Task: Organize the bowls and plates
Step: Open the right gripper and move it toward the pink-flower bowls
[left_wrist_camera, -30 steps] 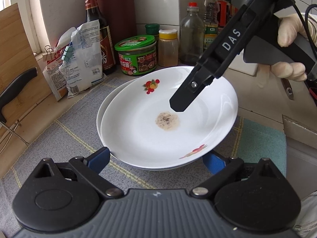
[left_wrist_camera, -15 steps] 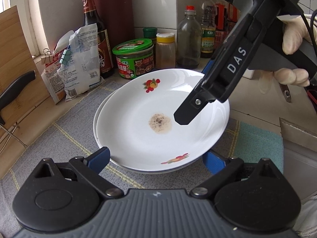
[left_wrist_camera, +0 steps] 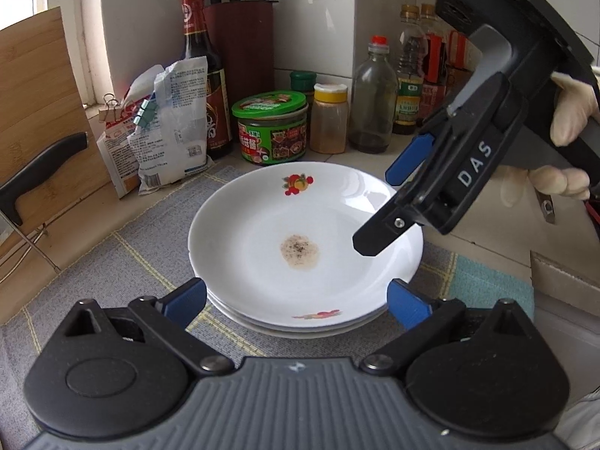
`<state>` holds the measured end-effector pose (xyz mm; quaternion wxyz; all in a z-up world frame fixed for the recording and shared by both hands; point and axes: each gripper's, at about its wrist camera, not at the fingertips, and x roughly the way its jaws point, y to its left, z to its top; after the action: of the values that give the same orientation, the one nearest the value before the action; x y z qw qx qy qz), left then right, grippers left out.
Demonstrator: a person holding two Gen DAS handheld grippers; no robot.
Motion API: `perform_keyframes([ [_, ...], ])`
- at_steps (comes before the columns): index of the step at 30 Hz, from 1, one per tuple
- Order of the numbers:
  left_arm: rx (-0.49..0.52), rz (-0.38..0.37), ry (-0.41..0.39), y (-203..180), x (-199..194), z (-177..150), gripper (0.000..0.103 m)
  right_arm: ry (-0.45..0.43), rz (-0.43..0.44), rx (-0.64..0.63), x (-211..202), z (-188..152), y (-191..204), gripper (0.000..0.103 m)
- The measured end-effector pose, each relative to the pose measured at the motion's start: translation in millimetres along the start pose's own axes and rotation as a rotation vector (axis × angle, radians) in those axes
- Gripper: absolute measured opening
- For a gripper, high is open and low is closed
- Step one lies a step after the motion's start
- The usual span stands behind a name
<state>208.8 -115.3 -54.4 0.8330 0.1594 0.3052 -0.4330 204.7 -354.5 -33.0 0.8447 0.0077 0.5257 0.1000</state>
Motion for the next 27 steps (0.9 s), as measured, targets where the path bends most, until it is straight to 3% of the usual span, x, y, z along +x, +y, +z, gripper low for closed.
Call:
perform_keyframes([
  [3,-0.026,0.038,-0.037,4.5,-7.8,3.2,0.102,-0.107,-0.003,-0.031,-13.9,-2.7,5.3,0.103],
  [5,-0.039,0.063,-0.061,7.0,-14.3,3.9,0.102,-0.224,-0.007,-0.064,-25.6,-7.9,10.1,0.103],
  [8,-0.063,0.103,-0.052,11.5,-20.2,2.9,0.102,-0.332,-0.034,-0.104,-33.0,-14.3,15.2,0.103],
  [16,-0.128,0.190,-0.015,16.5,-36.5,-12.7,0.102,-0.357,-0.024,-0.122,-28.1,-14.6,25.5,0.103],
  [21,-0.177,0.319,-0.069,17.3,-73.0,-18.0,0.102,-0.447,-0.010,-0.248,-36.6,-12.4,47.6,0.103],
  [27,-0.255,0.451,-0.039,31.2,-107.4,-38.2,0.102,-0.468,0.091,-0.353,-33.8,-0.5,87.0,0.103],
])
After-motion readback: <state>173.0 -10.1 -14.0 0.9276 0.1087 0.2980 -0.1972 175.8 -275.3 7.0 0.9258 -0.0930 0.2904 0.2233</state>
